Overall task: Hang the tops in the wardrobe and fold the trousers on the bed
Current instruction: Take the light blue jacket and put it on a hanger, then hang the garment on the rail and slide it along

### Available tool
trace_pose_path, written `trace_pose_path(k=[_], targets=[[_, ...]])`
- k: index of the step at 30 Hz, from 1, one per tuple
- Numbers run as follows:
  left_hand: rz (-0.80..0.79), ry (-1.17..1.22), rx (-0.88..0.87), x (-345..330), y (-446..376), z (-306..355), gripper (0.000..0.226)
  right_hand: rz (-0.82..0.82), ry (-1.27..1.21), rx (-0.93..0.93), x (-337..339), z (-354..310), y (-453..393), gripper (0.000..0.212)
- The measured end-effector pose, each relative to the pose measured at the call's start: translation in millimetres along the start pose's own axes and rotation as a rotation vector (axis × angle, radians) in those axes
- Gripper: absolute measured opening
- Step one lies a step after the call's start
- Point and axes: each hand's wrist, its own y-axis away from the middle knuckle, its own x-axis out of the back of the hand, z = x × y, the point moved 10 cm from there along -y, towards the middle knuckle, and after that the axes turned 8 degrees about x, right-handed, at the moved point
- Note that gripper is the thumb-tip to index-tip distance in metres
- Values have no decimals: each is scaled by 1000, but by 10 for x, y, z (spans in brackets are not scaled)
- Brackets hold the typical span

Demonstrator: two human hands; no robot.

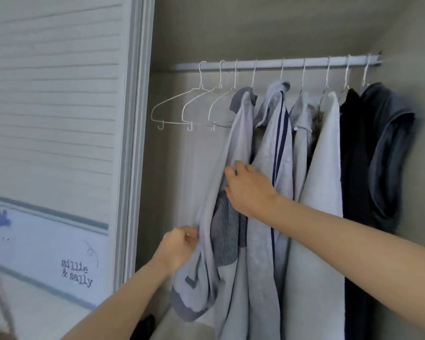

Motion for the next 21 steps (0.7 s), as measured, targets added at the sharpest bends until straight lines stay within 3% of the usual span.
trace_pose_path(k=[4, 9, 16, 17, 21], targets=[[9, 150, 120, 151, 679, -382, 27, -56, -66, 125, -58, -466, 472, 47], [83, 107, 194, 496, 1698, -601, 27, -44, -169, 272, -10, -1152, 1002, 44], [288, 54, 275, 942, 2976, -781, 24, 68, -346, 510, 195, -2055, 1725, 38], [367, 13, 369, 1015, 3553, -889, 24, 75, -428, 609, 294, -2414, 1987, 37], [537, -37, 529, 1024, 4572, -907, 23, 103, -609, 777, 464, -2904, 2599, 36]])
